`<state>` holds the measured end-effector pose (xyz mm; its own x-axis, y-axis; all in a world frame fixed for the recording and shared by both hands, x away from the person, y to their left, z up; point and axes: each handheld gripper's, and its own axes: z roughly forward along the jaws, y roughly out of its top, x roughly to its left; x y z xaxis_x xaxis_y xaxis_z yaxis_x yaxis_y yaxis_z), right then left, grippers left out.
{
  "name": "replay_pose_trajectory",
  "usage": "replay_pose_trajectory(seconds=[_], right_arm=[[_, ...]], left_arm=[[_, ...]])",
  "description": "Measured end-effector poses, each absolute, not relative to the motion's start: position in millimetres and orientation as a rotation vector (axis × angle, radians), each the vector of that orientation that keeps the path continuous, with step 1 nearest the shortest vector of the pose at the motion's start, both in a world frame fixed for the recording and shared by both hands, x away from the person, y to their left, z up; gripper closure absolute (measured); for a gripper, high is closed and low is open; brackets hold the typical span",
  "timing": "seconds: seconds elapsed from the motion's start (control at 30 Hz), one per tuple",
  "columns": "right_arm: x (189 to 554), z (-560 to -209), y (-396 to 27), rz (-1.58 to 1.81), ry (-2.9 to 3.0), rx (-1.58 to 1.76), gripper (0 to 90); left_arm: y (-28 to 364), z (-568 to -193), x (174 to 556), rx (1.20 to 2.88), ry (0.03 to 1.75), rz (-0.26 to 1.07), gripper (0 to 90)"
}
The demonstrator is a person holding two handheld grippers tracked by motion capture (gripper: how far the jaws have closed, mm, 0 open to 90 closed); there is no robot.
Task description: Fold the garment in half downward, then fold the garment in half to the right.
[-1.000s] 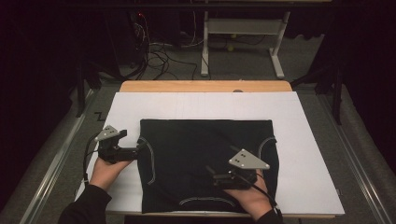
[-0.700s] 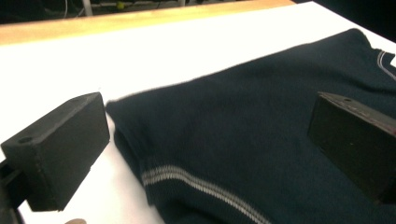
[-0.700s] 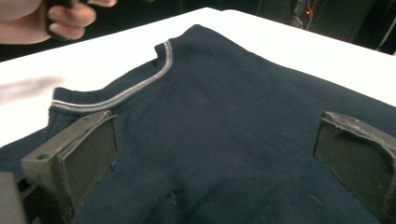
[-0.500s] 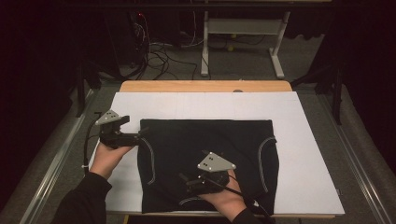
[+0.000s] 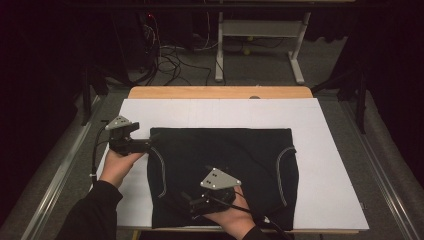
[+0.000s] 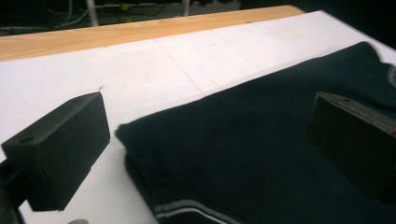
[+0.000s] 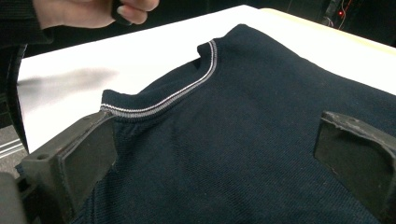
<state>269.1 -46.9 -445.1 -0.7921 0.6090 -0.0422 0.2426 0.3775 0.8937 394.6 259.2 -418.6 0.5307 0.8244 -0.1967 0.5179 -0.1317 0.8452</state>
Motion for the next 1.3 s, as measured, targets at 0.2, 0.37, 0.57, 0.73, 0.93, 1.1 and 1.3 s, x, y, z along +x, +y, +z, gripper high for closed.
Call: replay_pose_trajectory(seconds=[0.2, 0.37, 0.57, 0.73, 0.93, 1.1, 1.3], right_arm=[[268.5, -444.4, -43.1, 1.397, 2.291, 0.739, 0.3], [265.2, -444.0, -42.2, 1.408, 2.308, 0.737, 0.3], [259.8, -446.6, -45.3, 1.411, 2.324, 0.743, 0.3], [250.3, -447.0, -49.8, 1.404, 2.326, 0.717, 0.3], [244.7, -449.0, -51.3, 1.416, 2.339, 0.716, 0.3], [245.6, -454.6, -42.8, 1.418, 2.382, 0.700, 0.3], [243.7, -458.5, -21.2, 1.411, 2.458, 0.675, 0.9]], left_arm=[[255.4, -431.0, 426.6, 1.841, 1.215, 0.351, 0.0], [260.2, -448.8, 447.3, 1.826, 1.380, 0.288, 5.9], [259.5, -465.4, 454.5, 1.867, 1.457, 0.258, 12.6], [252.1, -474.0, 459.0, 1.874, 1.503, 0.221, 18.4], [240.5, -473.5, 454.8, 1.940, 1.462, 0.267, 38.3], [244.2, -477.7, 450.0, 1.930, 1.433, 0.318, 60.5], [248.9, -482.7, 439.4, 1.892, 1.342, 0.375, 72.4]])
